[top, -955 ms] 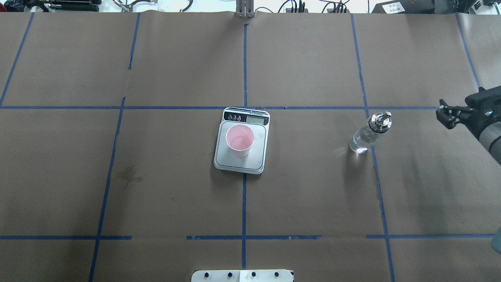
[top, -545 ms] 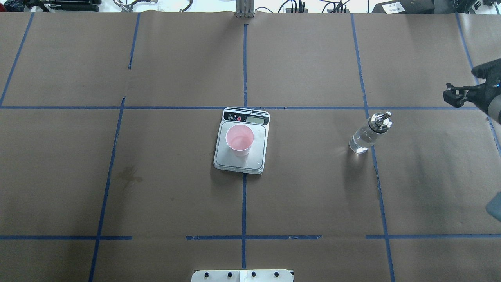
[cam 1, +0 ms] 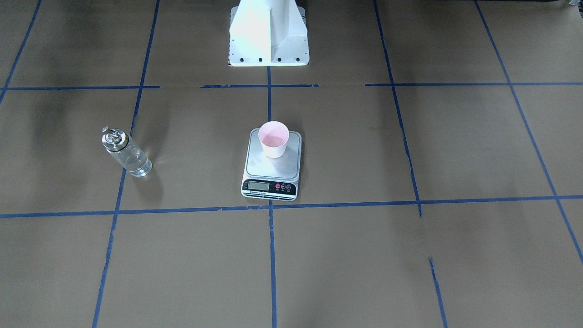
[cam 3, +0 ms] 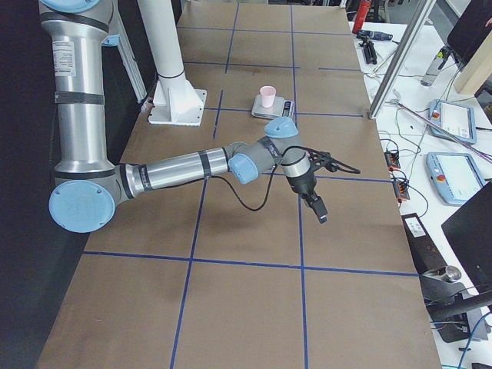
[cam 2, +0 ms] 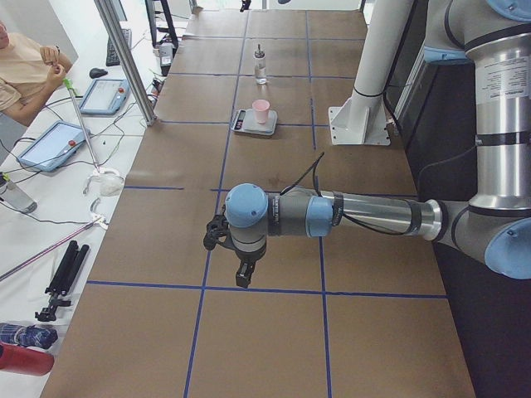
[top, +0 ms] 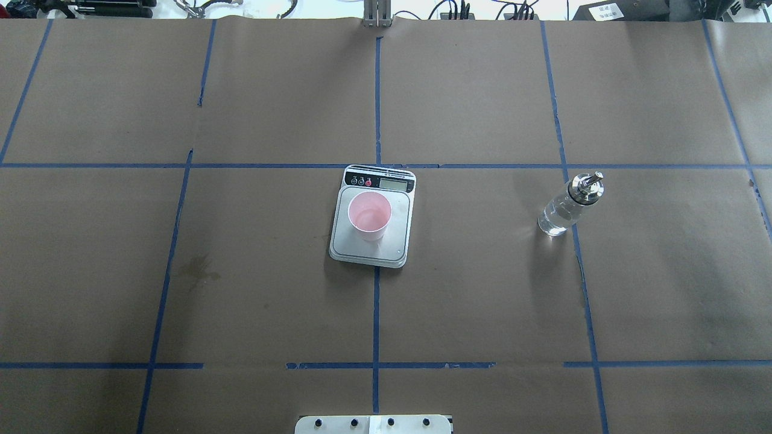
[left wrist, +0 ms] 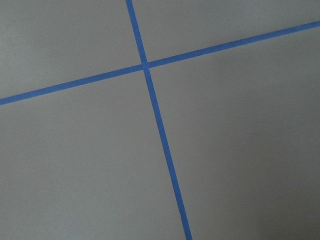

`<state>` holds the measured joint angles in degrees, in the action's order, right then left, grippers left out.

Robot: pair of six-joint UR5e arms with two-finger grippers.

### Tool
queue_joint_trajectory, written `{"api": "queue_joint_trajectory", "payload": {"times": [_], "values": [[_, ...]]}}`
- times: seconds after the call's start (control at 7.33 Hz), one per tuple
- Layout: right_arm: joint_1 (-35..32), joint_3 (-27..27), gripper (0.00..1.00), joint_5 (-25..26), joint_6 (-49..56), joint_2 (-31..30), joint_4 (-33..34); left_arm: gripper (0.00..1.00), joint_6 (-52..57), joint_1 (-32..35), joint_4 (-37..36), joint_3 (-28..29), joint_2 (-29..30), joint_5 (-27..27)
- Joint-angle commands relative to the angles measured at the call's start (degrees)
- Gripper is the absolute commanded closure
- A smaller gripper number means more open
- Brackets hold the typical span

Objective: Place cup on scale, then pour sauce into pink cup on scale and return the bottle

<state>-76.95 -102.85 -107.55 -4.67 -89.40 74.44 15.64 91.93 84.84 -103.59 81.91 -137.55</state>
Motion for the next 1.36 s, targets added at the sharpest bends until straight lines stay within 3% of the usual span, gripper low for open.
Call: {"api": "queue_joint_trajectory", "payload": {"times": [0.0,0.14,0.27,0.41,0.55,0.95,1.23], "values": [[-8.8,0.8,0.0,-9.8,3.2,-3.9,10.9,0.0,0.0,0.0,0.1,0.1,0.0,0.0],[-8.8,3.2,0.0,-8.7,3.4,-5.5,11.6,0.0,0.0,0.0,0.1,0.1,0.2,0.0],[-8.7,5.3,0.0,-12.0,3.3,-4.7,15.2,0.0,0.0,0.0,0.1,0.1,0.2,0.0],[-8.8,5.7,0.0,-21.1,2.8,-5.6,16.2,0.0,0.0,0.0,0.1,0.1,0.3,0.0],[-8.8,7.1,0.0,-24.4,2.7,-5.6,16.4,0.0,0.0,0.0,0.1,0.1,0.2,0.1],[-8.7,4.3,0.0,-24.2,2.6,-4.8,17.2,0.0,-0.1,0.0,0.1,0.2,0.3,0.1],[-8.7,3.4,0.0,-21.1,3.3,-5.5,18.5,0.0,-0.2,0.0,0.1,0.3,0.3,0.2]]}}
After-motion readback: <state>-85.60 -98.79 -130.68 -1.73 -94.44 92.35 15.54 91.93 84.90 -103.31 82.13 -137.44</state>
